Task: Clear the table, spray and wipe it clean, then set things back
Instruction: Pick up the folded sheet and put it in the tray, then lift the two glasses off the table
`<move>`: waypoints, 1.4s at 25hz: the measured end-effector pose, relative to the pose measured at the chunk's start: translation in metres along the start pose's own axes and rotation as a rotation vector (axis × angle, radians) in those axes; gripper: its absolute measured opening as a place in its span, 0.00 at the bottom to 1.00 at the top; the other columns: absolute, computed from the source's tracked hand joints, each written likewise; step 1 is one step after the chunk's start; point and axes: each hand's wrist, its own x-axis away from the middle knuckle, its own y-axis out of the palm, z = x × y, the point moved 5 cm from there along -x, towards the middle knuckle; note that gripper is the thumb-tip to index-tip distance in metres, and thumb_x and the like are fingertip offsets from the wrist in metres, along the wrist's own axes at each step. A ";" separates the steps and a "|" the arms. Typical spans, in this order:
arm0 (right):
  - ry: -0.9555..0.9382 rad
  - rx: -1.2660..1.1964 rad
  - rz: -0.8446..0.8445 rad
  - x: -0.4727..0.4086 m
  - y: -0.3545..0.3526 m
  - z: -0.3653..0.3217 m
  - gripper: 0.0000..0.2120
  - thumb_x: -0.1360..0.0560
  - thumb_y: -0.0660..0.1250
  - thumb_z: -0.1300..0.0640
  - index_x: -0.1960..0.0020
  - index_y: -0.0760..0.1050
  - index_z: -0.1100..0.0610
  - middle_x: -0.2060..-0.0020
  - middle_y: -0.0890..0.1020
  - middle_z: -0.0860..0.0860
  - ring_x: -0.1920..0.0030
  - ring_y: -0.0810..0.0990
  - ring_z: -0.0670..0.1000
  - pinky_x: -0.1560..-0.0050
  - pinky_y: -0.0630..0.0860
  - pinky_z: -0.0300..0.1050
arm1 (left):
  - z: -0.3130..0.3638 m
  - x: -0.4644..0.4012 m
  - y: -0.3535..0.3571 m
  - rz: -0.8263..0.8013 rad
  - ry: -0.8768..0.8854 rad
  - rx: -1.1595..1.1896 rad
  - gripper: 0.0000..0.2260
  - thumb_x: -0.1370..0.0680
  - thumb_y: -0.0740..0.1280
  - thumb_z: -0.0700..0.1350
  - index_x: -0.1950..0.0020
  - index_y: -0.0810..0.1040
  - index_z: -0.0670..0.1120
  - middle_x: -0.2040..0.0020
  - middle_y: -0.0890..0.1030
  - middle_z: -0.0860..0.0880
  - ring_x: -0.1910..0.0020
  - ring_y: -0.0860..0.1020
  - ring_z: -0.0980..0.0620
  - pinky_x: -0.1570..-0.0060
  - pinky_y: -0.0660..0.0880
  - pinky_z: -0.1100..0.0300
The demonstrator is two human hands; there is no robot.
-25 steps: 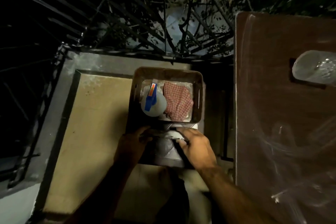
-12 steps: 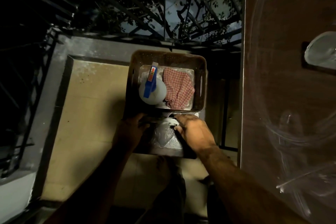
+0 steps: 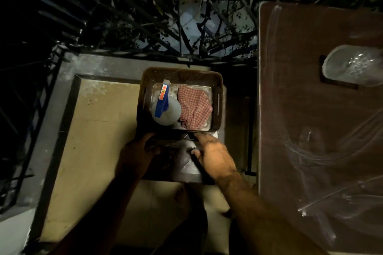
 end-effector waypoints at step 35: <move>0.109 0.012 0.379 0.128 -0.379 0.282 0.17 0.21 0.65 0.54 0.33 0.76 0.52 0.36 0.77 0.48 0.37 0.75 0.48 0.34 0.67 0.39 | 0.501 -0.010 0.090 -0.011 0.443 -0.268 0.49 0.35 0.81 0.48 0.20 0.56 0.52 0.19 0.54 0.50 0.21 0.54 0.47 0.23 0.57 0.50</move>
